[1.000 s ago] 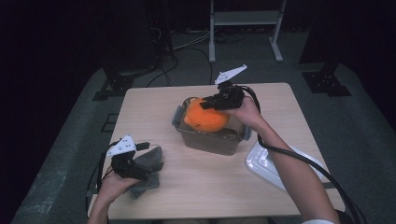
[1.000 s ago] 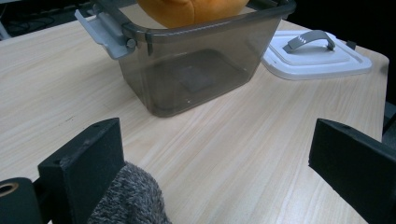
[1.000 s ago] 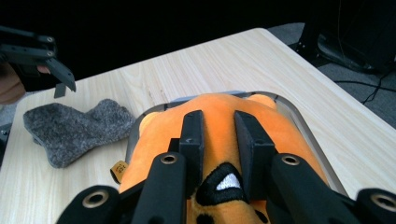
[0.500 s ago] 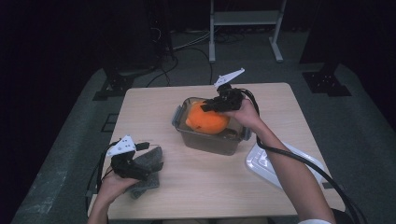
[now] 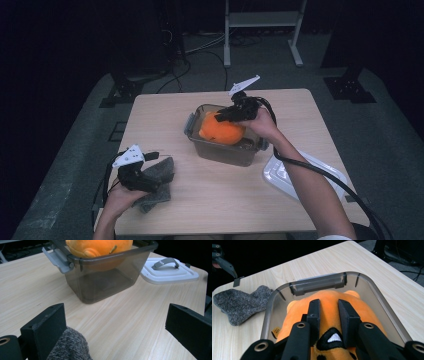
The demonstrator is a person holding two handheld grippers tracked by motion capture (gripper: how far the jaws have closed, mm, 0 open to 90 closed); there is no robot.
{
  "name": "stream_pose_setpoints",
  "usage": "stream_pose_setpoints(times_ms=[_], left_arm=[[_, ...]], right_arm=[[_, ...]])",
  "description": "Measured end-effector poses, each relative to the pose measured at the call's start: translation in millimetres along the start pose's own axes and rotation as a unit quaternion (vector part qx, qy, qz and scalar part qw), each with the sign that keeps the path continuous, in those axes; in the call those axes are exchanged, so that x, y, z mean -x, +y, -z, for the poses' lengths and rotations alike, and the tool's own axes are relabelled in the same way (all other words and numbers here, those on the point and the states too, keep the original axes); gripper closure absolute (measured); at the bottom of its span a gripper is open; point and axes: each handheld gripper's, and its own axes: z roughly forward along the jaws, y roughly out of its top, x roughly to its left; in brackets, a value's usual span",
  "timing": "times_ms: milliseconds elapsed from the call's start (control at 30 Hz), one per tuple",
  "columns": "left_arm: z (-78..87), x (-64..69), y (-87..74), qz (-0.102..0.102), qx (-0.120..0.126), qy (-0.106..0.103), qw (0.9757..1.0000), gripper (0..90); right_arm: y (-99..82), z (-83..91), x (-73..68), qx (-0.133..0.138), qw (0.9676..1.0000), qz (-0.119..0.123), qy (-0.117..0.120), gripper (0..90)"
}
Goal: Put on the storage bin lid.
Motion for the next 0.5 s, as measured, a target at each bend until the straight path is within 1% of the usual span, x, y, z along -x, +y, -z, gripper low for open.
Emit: stream_pose_setpoints(times_ms=[267,500], left_arm=[[0.4,0.0,0.2,0.000,0.000,0.000,1.0000,2.6],[0.9,-0.2,0.2,0.001,0.003,0.000,1.0000,2.6]], right_arm=[[-3.2,-9.1,0.6,-0.010,0.9999,-0.005,0.003,70.3],[-5.8,-13.6,1.6,-0.019,0.9998,-0.006,0.001,69.3]])
